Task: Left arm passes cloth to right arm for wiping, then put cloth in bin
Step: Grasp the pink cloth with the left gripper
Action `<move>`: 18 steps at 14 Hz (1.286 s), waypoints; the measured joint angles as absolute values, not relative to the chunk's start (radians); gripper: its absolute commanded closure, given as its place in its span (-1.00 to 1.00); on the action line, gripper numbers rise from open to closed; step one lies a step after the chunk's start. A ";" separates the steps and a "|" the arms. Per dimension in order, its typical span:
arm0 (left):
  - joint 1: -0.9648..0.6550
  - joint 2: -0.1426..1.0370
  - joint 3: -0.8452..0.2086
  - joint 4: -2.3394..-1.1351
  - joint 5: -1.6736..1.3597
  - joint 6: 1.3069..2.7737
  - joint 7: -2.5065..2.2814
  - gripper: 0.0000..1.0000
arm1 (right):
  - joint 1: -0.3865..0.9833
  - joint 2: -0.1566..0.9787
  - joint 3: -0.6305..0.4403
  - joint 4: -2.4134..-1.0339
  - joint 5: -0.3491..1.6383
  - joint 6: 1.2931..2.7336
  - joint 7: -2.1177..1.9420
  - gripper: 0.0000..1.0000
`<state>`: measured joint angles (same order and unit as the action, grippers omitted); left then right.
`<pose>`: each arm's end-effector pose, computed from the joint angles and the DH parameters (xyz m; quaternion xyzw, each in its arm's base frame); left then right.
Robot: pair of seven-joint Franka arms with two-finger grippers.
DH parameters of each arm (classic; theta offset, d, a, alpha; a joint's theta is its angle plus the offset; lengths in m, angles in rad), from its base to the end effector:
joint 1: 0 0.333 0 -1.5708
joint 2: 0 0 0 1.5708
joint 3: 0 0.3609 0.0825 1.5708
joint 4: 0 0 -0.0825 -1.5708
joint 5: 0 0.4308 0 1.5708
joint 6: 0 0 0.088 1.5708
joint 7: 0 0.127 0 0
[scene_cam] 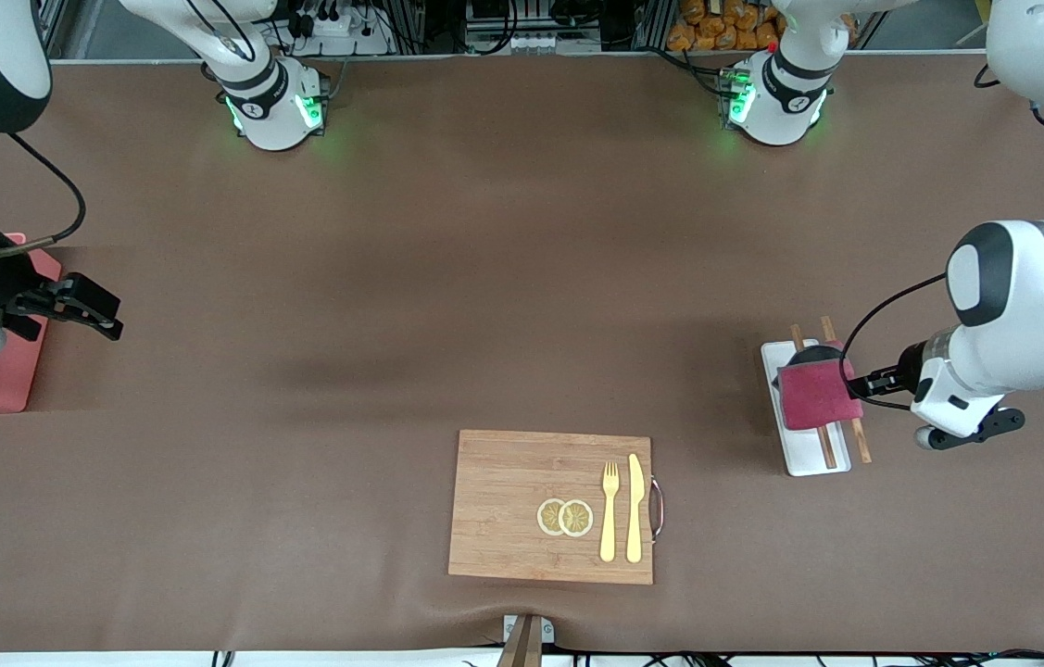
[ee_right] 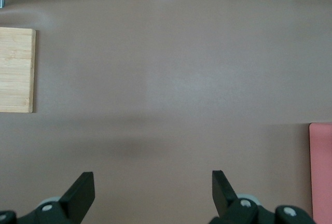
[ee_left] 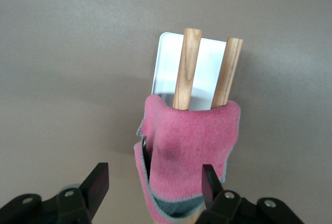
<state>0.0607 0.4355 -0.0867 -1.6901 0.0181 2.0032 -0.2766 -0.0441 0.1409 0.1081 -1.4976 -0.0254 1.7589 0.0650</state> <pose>0.7084 -0.0113 0.3328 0.9905 0.1234 -0.0612 0.0013 0.6693 0.0351 0.6169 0.9982 0.0001 0.0608 0.0011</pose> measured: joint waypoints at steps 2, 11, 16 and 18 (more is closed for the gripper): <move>0.057 0.460 -0.088 -1.691 0.018 2.012 -0.277 -0.19 | -0.044 0.141 0.108 -1.499 -0.025 1.760 0.065 -1.00; 0.052 0.476 -0.091 -1.691 0.018 2.017 -0.277 0.20 | -0.043 0.141 0.109 -1.501 -0.025 1.772 0.065 -1.00; 0.051 0.476 -0.094 -1.691 0.018 2.017 -0.277 0.42 | -0.040 0.140 0.110 -1.520 -0.025 1.785 0.065 -1.00; 0.051 0.476 -0.095 -1.691 0.018 2.017 -0.277 0.55 | -0.040 0.139 0.110 -1.529 -0.025 1.793 0.065 -1.00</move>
